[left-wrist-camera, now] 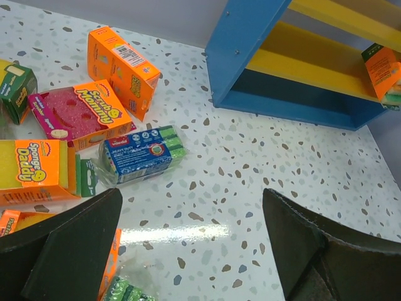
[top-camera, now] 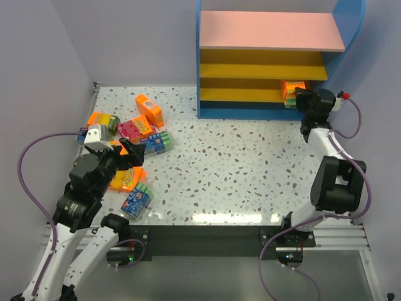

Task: Place and organize the cleaning sponges onto the shelf

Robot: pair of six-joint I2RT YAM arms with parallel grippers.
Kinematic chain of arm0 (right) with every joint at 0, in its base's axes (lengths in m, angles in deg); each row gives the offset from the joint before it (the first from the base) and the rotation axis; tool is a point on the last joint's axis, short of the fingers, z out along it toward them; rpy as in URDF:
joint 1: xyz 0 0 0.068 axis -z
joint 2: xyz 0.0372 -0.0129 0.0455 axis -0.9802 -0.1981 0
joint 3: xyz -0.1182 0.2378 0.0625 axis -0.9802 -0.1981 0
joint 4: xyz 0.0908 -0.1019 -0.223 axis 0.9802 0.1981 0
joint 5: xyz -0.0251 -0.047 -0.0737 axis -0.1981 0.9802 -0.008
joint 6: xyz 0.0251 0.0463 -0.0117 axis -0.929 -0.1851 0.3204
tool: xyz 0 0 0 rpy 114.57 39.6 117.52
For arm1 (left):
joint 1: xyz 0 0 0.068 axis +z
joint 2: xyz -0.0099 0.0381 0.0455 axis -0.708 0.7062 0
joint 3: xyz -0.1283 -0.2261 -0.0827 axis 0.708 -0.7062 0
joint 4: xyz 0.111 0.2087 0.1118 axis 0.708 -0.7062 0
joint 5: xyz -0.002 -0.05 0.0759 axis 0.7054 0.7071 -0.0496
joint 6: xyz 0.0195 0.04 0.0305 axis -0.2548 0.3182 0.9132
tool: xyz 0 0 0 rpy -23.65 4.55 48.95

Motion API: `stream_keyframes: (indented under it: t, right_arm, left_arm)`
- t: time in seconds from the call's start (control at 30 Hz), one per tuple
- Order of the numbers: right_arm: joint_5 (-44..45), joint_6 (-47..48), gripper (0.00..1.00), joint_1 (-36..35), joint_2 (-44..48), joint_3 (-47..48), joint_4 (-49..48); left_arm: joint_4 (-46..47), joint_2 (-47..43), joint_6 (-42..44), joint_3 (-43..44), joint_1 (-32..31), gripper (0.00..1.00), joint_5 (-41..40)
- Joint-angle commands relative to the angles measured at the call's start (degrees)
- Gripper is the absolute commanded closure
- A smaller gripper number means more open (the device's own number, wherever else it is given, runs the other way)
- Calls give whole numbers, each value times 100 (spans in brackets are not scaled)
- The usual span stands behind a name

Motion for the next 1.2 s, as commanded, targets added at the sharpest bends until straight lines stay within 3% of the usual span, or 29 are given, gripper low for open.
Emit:
stream_keyframes:
  t: [0.0,0.23,0.5,0.93,0.97,1.0,1.1,1.17]
  right_arm:
    - [290,-71,100,20,-235,394,-90]
    - [369,-124,100,29,-789,658,-327]
    - [290,-133,100,73,-1290,737,-1232]
    - [106,-80,100,143,-1818,1062,-1672]
    - [79,-97,98,143,-1818,1018,-1768]
    - [36,-115,77,143,-1792,905,-1838]
    - [-79,-141,52,143,-1564,580,-2129]
    - [-131,-159,43,143,-1231,325,-2443]
  left_arm:
    - [-70,-41,-25,192,-1,0,-78]
    - [-193,-94,-16,253,-1,0,-149]
    - [-378,-138,55,437,-1,0,-298]
    - [-405,-147,55,420,-1,0,-342]
    - [-405,-138,55,420,-10,0,-333]
    - [-387,-129,46,403,-1,0,-333]
    - [-352,-112,37,376,-1,0,-307]
    - [-317,-120,37,367,-1,0,-281]
